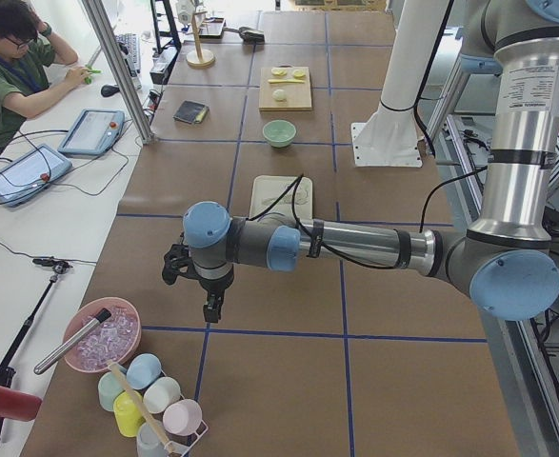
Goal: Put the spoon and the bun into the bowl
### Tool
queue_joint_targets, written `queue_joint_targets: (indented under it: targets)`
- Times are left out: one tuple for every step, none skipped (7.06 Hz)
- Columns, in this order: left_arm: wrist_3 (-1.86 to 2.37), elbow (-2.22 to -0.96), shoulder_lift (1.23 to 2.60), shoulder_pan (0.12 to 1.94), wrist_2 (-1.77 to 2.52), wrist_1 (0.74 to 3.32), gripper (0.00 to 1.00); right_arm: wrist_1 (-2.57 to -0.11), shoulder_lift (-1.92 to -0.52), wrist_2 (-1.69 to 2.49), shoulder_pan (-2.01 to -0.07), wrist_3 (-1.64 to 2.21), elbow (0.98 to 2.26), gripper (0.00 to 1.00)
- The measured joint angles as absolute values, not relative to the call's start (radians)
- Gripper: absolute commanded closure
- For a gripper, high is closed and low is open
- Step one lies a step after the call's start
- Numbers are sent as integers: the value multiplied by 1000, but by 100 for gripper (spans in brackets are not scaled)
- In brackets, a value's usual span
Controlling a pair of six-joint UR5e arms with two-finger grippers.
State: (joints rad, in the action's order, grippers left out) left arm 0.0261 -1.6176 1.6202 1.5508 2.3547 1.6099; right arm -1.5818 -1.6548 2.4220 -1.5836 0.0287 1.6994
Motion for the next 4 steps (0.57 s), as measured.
queue_joint_targets:
  targets:
    - [27, -1617, 1618, 1551, 2355, 1611, 0, -1581, -1652, 2424, -1584, 29, 1699, 0]
    - [29, -1619, 1618, 1551, 2355, 1615, 0, -1581, -1647, 2424, -1584, 29, 1698, 0]
    - [35, -1635, 1626, 1545, 2357, 1618, 0, -1580, -1639, 2426, -1583, 29, 1698, 0]
    - [50, -1670, 1635, 1514, 2357, 1640, 0, -1579, -1622, 2429, -1583, 29, 1701, 0]
